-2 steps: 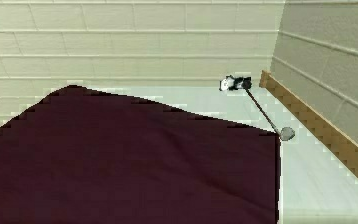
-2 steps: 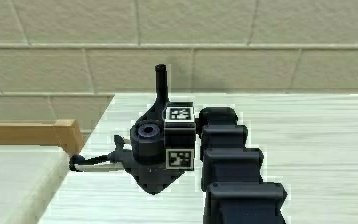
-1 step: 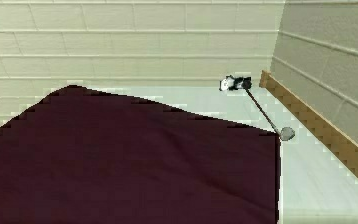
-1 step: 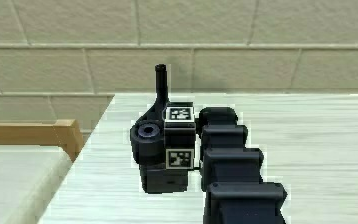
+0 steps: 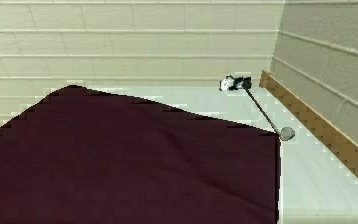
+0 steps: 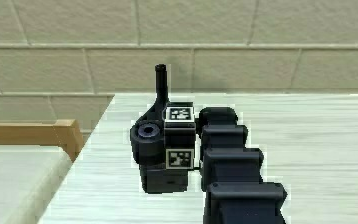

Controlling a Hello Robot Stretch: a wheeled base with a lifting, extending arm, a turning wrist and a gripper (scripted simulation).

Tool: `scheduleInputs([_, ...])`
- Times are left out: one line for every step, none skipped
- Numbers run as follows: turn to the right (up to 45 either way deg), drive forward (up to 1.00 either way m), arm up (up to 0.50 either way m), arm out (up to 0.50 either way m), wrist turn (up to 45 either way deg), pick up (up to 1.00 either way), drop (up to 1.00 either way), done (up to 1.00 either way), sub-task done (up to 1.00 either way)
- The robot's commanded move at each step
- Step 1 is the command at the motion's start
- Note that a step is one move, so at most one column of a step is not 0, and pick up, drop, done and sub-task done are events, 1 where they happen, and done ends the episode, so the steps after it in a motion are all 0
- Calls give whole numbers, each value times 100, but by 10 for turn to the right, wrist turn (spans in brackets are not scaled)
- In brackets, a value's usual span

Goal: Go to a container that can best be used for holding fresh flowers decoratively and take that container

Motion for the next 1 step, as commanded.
scheduleInputs([0, 0, 0, 0, 0, 0, 0, 100, 0])
